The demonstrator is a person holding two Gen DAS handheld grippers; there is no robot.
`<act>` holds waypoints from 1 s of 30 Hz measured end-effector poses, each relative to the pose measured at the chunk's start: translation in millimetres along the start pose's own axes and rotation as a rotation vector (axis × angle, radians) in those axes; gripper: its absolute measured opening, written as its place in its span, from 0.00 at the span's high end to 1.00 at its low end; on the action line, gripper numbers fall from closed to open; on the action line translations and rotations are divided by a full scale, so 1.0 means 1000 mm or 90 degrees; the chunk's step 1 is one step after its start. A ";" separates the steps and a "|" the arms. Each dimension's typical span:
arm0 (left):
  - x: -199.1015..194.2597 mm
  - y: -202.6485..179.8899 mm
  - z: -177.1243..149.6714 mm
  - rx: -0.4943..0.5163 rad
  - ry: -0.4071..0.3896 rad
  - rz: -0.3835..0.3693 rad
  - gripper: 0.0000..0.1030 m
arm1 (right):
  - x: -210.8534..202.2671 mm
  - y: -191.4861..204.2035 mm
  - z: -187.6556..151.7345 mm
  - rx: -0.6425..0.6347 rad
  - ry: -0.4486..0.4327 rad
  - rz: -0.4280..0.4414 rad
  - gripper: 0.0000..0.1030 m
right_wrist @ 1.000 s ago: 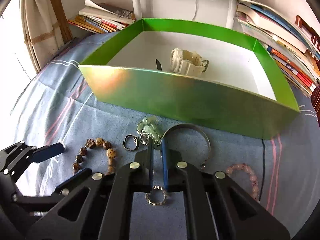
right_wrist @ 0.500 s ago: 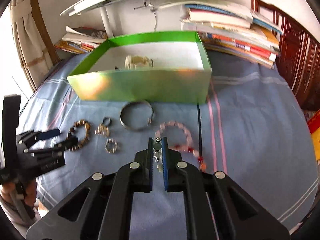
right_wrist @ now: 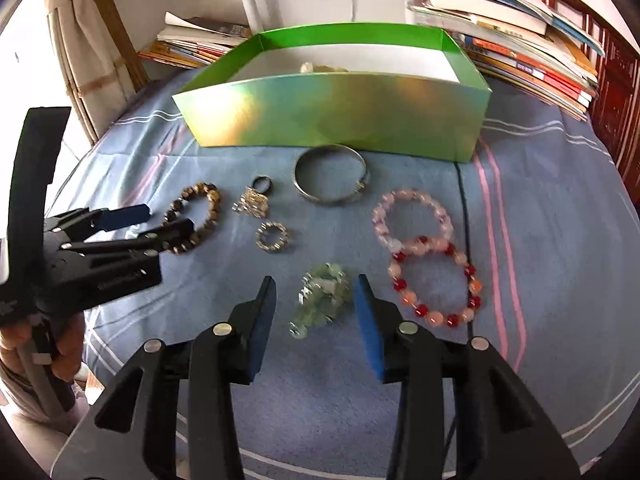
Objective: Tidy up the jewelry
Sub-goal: 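Close the right gripper on the green jade pendant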
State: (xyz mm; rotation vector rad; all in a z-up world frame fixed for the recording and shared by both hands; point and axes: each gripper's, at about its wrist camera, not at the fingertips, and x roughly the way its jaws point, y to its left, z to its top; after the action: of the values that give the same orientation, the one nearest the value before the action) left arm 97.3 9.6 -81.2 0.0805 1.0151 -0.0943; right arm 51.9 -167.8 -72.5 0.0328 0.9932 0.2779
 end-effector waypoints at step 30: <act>-0.001 -0.007 -0.001 0.015 -0.006 0.000 0.45 | 0.012 -0.009 -0.001 0.005 -0.020 -0.094 0.75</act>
State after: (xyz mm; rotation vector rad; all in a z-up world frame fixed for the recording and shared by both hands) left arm 95.0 2.6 -81.1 0.1011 1.0047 -0.1068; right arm 59.3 -173.6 -83.6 -0.0295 0.9610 0.1380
